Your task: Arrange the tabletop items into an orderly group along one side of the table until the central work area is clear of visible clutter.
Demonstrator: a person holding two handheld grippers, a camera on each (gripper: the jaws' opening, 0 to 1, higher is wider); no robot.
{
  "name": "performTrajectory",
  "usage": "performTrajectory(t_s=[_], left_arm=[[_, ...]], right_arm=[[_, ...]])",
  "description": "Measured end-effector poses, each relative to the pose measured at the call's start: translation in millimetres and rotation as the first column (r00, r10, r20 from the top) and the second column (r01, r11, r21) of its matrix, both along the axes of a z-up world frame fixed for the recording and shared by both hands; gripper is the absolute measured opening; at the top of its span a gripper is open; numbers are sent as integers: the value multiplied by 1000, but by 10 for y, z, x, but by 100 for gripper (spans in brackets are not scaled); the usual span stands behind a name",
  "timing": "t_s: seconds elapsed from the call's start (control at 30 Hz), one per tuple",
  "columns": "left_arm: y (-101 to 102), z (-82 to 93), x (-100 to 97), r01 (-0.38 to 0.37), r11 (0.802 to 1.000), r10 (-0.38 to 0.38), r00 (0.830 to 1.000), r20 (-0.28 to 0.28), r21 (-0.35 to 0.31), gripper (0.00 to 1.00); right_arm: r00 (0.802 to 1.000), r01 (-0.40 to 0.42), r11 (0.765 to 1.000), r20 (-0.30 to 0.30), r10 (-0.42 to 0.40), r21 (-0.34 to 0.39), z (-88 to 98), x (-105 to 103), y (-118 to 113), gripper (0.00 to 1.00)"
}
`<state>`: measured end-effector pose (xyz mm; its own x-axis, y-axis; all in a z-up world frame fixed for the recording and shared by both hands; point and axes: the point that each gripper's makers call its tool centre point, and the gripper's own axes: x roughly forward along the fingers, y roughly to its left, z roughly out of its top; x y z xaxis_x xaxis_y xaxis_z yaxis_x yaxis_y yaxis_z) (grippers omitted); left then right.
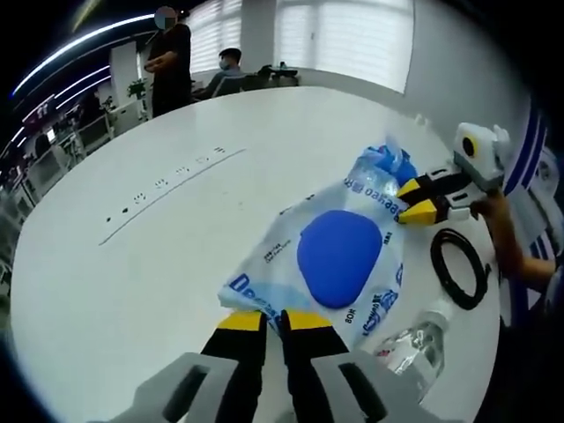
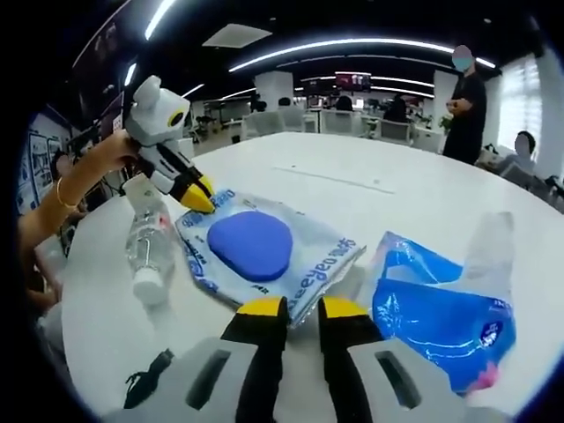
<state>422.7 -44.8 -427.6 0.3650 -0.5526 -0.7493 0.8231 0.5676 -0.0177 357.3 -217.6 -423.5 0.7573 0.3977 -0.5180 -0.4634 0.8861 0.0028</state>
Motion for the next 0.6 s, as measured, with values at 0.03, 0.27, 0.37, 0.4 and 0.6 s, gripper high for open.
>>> performTrajectory(t_s=[0.03, 0.27, 0.37, 0.4, 0.6], left_arm=[[2, 1, -2, 0, 1000, 0, 1000, 2, 0, 6], [21, 8, -1, -9, 1000, 9, 1000, 3, -1, 7], [31, 17, -10, -8, 1000, 8, 1000, 10, 1, 7], [33, 19, -8, -9, 1000, 9, 1000, 12, 1, 7], [53, 21, -17, -1, 1000, 1, 1000, 19, 9, 11]], right_arm=[[1000, 1, 1000, 6, -1, -6, 18, -2, -3, 13], [999, 7, 1000, 40, -5, -28, 129, -10, -14, 16], [999, 4, 1000, 46, -3, -27, 151, -17, -6, 16], [999, 4, 1000, 47, -2, -26, 153, -18, -4, 16], [999, 0, 1000, 47, 2, -24, 153, -34, 6, 16]])
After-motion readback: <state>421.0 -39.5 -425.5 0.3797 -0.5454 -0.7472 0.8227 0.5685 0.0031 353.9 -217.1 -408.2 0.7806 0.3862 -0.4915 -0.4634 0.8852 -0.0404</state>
